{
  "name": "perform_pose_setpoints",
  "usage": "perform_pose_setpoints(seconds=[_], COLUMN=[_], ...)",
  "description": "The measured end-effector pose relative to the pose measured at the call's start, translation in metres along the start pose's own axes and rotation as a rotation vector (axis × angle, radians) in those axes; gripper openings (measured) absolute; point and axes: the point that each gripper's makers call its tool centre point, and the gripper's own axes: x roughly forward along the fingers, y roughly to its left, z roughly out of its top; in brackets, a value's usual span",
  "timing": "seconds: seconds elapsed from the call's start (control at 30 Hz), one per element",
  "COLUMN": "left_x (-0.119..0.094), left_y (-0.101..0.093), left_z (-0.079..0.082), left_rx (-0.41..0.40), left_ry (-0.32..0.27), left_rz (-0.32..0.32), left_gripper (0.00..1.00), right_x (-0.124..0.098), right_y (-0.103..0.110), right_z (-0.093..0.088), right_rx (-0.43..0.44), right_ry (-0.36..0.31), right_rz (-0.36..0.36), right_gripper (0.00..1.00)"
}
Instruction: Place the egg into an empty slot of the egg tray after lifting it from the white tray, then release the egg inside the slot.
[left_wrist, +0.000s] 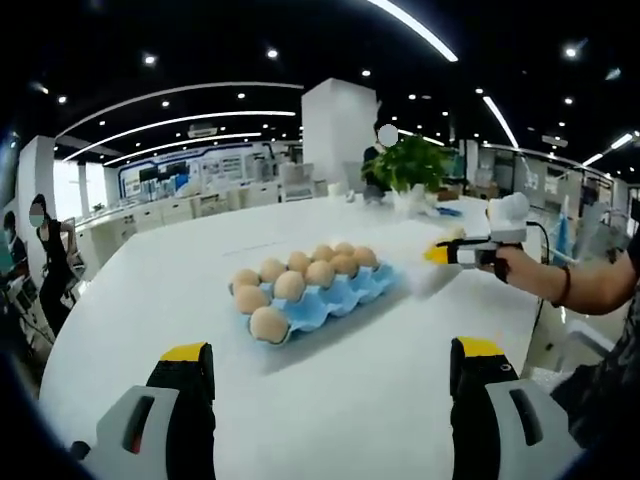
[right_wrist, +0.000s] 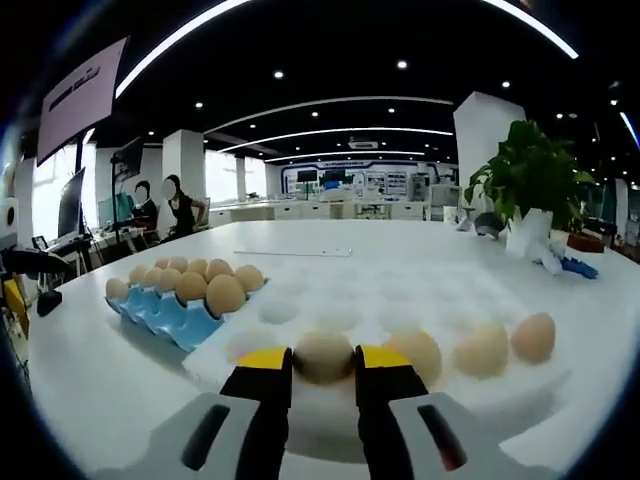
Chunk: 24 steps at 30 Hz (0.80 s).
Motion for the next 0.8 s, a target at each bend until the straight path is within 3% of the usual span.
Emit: perform_pose_setpoints(seconds=[0.37,0.8], left_x=[0.001,0.003], left_y=[0.003,0.004], left_z=[-0.003,-0.004], left_rx=[0.006,0.009], left_ry=[0.010,0.018], left_rz=[0.026,0.034], left_gripper=[1.00,1.00], right_x=[-0.001,-0.005], right_y=[-0.001,0.021], right_z=[0.002,0.035], right_rx=[0.009,-0.011], right_ry=[-0.001,-0.073], right_rz=[0.006,0.064], right_gripper=[0.25,0.25])
